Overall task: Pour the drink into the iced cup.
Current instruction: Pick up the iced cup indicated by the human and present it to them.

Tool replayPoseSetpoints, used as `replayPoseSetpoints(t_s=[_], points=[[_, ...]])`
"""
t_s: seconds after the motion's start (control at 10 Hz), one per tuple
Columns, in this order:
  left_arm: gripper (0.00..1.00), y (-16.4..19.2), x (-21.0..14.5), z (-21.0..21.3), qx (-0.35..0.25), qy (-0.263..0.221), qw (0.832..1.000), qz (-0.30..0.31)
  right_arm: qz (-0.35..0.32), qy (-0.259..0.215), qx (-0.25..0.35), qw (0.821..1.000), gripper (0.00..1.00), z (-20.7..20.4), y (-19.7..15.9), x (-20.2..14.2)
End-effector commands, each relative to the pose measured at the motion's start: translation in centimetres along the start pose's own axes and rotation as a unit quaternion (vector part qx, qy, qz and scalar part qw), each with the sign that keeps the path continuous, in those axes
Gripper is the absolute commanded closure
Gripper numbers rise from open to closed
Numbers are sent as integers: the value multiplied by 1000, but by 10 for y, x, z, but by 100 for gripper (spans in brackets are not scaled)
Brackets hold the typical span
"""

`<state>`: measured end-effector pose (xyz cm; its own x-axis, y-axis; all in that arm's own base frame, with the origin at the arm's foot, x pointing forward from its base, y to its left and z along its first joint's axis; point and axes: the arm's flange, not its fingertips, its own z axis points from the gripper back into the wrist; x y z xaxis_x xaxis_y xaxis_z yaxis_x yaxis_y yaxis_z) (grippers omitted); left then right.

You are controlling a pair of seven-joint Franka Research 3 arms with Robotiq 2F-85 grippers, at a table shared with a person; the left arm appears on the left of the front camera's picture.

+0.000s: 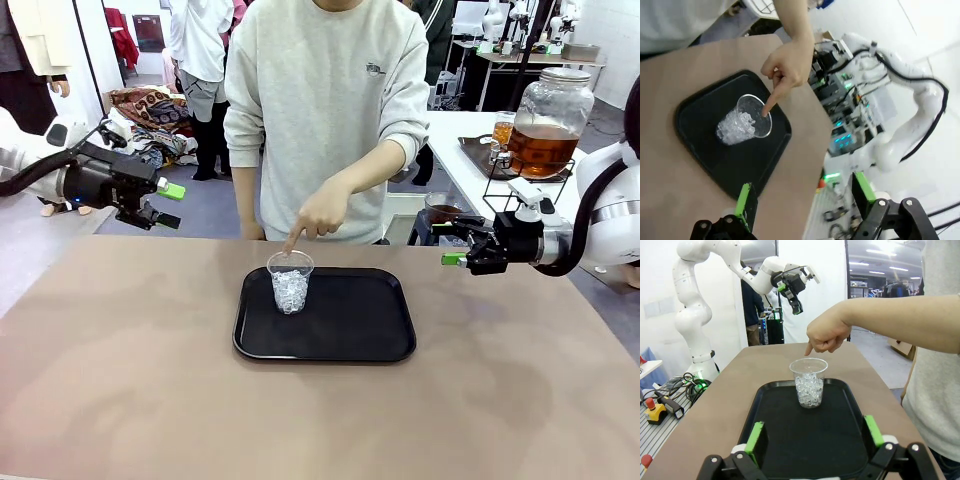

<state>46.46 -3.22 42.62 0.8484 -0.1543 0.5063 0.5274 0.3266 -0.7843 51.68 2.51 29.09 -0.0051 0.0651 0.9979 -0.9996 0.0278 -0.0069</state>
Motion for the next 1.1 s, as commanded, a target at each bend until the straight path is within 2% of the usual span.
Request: replayPoseSetpoints(t_s=[0.0,0.1,0.2,0.3,0.7,0.8,1.0], points=[[0,4,-8,-1,-5,8,995,-96,0,3,1,1000,0,-2,-3,4],[0,5,-11,-1,-15,15,994,-108,0,3,1,1000,0,-2,-3,4],[0,3,-12,-1,-33,20,996,-81,0,3,1,1000,0,-2,-3,4],[0,0,-3,-2,1,13,996,-91,0,3,1,1000,0,-2,-3,4],[0,2,-6,-3,-5,15,995,-96,0,3,1,1000,0,-2,-3,4],[0,7,-9,-10,8,12,985,-173,0,3,1,1000,0,-2,-3,4],[0,24,-13,-24,-19,0,966,-256,0,3,1,1000,0,-2,-3,4]])
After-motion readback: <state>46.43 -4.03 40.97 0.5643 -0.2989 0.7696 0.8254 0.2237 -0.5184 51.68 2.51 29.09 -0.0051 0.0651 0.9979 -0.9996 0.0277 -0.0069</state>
